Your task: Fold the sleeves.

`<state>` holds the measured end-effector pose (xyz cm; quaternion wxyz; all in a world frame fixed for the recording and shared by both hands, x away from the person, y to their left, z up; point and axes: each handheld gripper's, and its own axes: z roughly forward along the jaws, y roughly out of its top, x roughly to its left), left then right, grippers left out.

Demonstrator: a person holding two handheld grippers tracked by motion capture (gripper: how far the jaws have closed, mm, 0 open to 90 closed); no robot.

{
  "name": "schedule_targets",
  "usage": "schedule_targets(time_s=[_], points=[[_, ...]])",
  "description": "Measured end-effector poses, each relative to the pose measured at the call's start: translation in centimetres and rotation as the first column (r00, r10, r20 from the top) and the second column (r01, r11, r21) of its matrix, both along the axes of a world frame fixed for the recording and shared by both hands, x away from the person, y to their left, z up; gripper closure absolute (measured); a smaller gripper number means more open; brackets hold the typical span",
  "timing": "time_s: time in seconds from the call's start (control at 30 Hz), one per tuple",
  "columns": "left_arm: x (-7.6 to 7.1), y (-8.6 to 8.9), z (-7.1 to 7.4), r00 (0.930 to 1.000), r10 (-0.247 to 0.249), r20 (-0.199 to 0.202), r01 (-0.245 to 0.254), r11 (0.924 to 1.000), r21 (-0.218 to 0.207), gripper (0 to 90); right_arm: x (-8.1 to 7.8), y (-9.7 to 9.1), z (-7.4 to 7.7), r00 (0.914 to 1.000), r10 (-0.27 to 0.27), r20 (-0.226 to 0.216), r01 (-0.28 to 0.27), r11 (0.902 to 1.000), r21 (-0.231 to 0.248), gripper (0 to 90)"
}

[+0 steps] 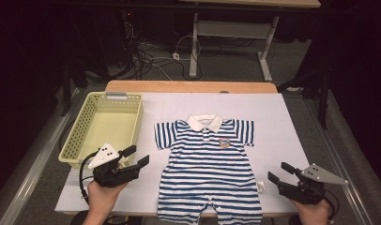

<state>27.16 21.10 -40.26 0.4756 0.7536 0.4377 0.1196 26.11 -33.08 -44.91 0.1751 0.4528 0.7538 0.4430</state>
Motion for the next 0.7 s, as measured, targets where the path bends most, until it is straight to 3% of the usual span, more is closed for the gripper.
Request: schedule_targets(time_s=[0.2,0.7], points=[[0.7,-0.6,0.1,0.9999,-0.016,-0.005,0.016,0.9998,-0.012,35.4,0.0,0.0,0.0,1.0000,-0.001,-0.003,0.001,1.0000,0.001,33.4],[2.3,-2.8,0.1,0.9980,-0.061,-0.014,0.061,0.9980,0.014,35.1,0.1,0.0,0.0,1.0000,0.005,-0.005,-0.005,1.0000,0.003,33.2]])
